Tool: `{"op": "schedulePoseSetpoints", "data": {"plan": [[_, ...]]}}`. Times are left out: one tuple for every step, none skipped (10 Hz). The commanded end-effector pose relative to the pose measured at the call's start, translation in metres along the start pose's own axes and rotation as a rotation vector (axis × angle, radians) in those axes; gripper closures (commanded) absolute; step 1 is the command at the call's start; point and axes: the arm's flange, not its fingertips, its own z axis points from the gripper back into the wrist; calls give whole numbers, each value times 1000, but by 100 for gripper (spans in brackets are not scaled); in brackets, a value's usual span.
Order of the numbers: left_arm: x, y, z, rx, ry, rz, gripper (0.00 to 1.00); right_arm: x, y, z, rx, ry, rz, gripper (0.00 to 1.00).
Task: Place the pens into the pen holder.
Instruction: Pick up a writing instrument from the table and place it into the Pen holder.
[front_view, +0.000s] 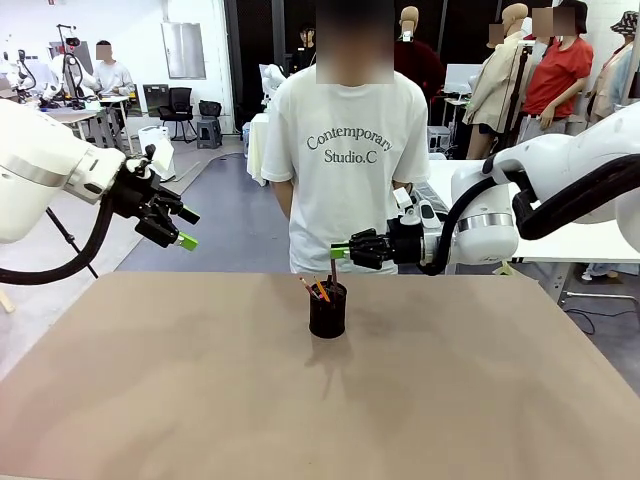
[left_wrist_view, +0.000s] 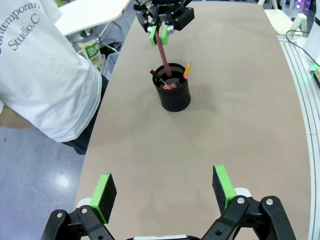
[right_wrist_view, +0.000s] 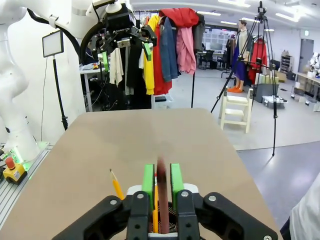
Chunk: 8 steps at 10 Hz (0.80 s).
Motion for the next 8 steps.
{"op": "schedulePoseSetpoints", "data": {"plan": [[1,-1,3,6,1,8,0,1,-5,-6,-7,-18,31,41],[1,-1,3,6,1,8,0,1,-5,-5,-5,-19,30,22],[1,-1,3,6,1,8,0,2,-4,-5,-3,-24,29,2],[1,-1,3,6,1,8,0,4,-4,-5,1,-27,31,0],[1,-1,3,6,1,8,0,5,-5,-5,5,-25,33,0],[1,-1,3,6,1,8,0,6,-4,-4,10,-26,34,0],[1,-1,3,6,1,8,0,6,-4,-4,16,-25,35,0],[1,-1,3,6,1,8,0,6,-4,-4,20,-21,33,0]]}}
